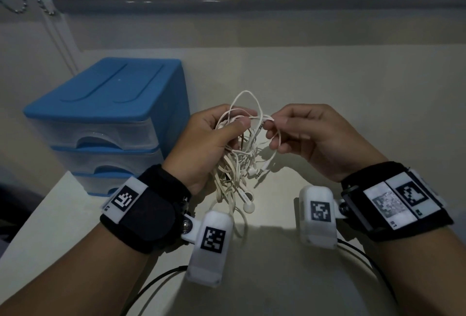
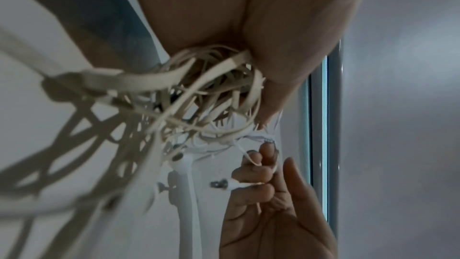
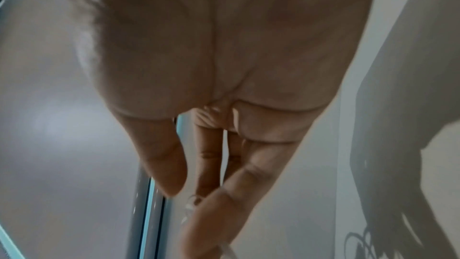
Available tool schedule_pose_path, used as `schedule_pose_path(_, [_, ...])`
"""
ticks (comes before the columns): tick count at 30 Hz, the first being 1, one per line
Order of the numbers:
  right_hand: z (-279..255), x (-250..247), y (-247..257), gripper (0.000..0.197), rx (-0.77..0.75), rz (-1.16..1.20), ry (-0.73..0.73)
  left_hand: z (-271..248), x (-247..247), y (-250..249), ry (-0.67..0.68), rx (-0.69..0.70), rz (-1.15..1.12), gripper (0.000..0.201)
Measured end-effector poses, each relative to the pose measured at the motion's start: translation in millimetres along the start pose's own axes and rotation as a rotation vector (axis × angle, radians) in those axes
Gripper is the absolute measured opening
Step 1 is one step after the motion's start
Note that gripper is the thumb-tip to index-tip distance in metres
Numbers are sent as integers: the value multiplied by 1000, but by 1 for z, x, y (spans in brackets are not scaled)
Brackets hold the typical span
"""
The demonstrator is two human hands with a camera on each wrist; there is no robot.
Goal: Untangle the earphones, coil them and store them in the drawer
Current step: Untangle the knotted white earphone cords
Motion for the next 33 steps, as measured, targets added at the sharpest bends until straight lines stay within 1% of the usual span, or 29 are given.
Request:
schedule_pose_path(2, [0, 0, 0, 20, 21, 72, 9, 0, 0, 0, -1, 0, 0, 11])
schedule_pose_path(4, [-1, 1, 1, 16, 20, 67, 13, 0, -1, 0, -3, 8, 2, 9])
schedule_pose_path(7, [-1, 4, -2, 16, 23, 33, 31, 0, -1, -2, -1, 24, 19, 8])
schedule_pose_path(10, [-2, 7, -2, 15, 17, -58, 44, -2, 0, -5, 13, 39, 24, 9])
schedule_pose_path(12, [-1, 8, -2, 10, -4, -157, 34, -2, 2, -7, 29, 49, 32, 9])
schedule_pose_path(14, [1, 7, 1, 2, -45, -225, 7, -2, 3, -8, 40, 54, 40, 8])
schedule_pose_path(16, [4, 3, 3, 5, -69, -247, -43, -2, 2, -7, 41, 49, 52, 6])
schedule_pose_path(20, [6, -1, 0, 8, -31, -188, -81, -2, 5, -4, 66, 24, 64, 8])
schedule_pose_path(23, [6, -3, -2, 21, -24, -105, -93, -2, 6, -4, 74, 25, 84, 8])
schedule_pose_path(24, [6, -4, -1, 24, -31, -41, -98, -2, 5, -4, 73, 28, 92, 8])
schedule_pose_path(26, [4, -9, 6, 20, -76, 139, -96, -1, 3, -4, 66, 33, 106, 8])
schedule_pose_path(28, [3, -19, 14, 25, -141, 249, -107, -1, 1, -5, 55, 39, 100, 8])
schedule_pose_path(30, [2, -31, 18, 28, -165, 222, -180, -2, 3, -7, 57, 28, 38, 12])
schedule_pose_path(33, [1, -50, 13, 28, -130, 126, -336, -2, 9, -3, 72, -48, -169, 25])
Point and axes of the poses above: each hand's wrist, its own z-axis towards the middle knuckle, its own x-axis out of the palm, y = z × x, the point moved 10 cm from there along z, towards the middle knuckle, and after that the axes turned 8 degrees about x, right-handed, at the moved point
